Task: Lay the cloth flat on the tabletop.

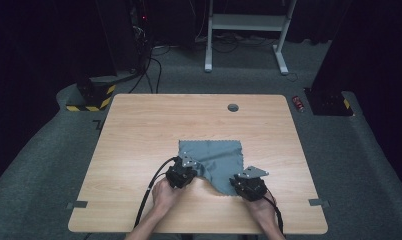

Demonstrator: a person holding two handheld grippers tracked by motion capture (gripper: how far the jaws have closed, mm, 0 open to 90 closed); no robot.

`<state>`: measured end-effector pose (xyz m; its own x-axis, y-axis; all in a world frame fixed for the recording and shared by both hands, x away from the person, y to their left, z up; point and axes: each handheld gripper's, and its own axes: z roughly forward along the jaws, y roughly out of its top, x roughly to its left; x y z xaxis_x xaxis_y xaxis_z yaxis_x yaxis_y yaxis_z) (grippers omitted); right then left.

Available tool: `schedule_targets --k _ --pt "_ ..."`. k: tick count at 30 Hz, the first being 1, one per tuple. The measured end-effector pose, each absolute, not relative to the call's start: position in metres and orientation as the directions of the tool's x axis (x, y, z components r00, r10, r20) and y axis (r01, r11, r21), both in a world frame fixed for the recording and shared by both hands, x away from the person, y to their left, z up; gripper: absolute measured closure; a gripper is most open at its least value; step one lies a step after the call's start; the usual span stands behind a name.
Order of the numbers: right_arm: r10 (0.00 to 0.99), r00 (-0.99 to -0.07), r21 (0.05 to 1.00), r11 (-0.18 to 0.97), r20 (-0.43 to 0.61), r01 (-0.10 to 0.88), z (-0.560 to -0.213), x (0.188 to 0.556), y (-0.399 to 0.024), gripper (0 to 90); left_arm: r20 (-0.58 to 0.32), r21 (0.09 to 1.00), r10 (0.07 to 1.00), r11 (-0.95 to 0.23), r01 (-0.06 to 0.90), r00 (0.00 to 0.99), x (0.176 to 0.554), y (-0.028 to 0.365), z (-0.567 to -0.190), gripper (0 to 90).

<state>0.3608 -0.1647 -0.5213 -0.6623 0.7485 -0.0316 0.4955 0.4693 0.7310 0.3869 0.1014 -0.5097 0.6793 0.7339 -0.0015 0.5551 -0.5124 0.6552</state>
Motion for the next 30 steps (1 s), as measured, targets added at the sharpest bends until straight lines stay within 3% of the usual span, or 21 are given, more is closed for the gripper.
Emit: schedule_targets --k 5,13,19,30 --pt "0.751 -0.660 0.732 0.464 -0.027 0.498 -0.521 0.360 -0.165 72.6 -0.038 0.645 0.727 -0.506 0.573 0.685 0.385 0.107 -0.508 90.0" --pt "0.748 -0.663 0.729 0.472 -0.033 0.496 -0.521 0.361 -0.165 72.4 -0.098 0.653 0.713 -0.480 0.586 0.694 0.349 0.140 -0.503 90.0" --pt "0.748 -0.663 0.722 0.479 -0.039 0.498 -0.520 0.361 -0.164 71.6 -0.087 0.646 0.723 -0.483 0.591 0.686 0.320 0.163 -0.503 90.0" --pt "0.739 -0.674 0.713 0.482 -0.019 0.509 -0.513 0.338 -0.177 70.3 -0.089 0.641 0.717 -0.490 0.591 0.691 0.310 0.166 -0.509 89.7"
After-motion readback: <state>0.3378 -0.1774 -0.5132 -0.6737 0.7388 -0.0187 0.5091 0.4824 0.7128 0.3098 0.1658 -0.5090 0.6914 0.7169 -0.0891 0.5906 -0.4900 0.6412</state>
